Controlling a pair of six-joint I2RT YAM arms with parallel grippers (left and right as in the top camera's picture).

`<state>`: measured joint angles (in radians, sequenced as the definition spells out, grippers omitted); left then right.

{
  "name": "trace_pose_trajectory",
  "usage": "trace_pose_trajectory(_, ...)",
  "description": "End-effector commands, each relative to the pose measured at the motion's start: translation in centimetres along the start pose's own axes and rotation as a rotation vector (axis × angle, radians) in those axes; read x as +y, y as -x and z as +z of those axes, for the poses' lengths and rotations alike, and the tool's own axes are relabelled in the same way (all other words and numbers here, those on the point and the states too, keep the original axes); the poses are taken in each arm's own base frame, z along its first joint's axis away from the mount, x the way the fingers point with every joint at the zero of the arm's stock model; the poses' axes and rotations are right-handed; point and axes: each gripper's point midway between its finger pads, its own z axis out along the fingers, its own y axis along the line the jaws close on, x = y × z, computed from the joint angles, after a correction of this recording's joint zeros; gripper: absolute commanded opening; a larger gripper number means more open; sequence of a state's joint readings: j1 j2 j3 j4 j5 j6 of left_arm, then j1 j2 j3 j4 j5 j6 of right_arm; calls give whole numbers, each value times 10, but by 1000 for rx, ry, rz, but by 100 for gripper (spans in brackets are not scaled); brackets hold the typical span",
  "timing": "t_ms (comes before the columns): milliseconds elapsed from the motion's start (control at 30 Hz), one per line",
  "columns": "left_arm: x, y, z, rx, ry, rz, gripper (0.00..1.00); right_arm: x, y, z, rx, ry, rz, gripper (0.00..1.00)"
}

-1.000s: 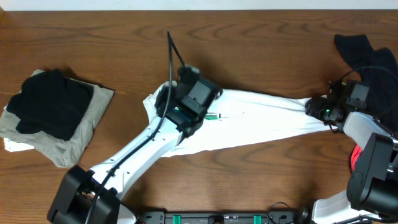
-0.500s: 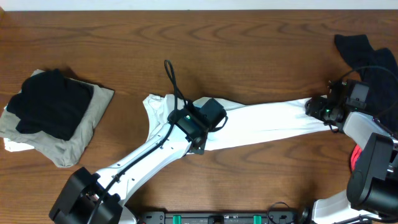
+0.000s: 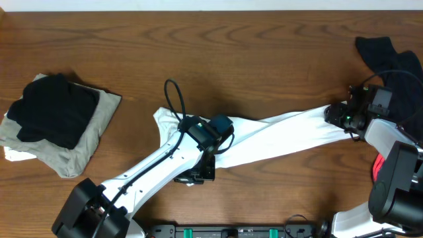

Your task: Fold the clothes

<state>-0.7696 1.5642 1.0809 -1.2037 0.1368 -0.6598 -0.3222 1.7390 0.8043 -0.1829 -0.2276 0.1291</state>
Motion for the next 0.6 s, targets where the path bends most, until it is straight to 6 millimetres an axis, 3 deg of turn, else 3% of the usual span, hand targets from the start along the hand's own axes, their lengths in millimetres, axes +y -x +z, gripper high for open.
trace_pose_trajectory(0, -10, -3, -5, 8, -59, -25, 6, -30, -97, 29, 282, -105, 72, 57)
trace_pose_trajectory(200, -31, -22, -7, 98, -160, -28, 6, -30, -98, 29, 283, -105, 72, 57)
trace_pose_trajectory(433, -43, 42, -12, -214, -157, 29, 6, -30, -97, 29, 282, -105, 72, 57)
trace_pose_trajectory(500, -50, 50, -15, -250, -182, 38, 6, -30, -98, 29, 285, -105, 73, 57)
trace_pose_trajectory(567, -57, 45, -16, -219, -222, 39, 7, -30, -98, 29, 286, -105, 73, 57)
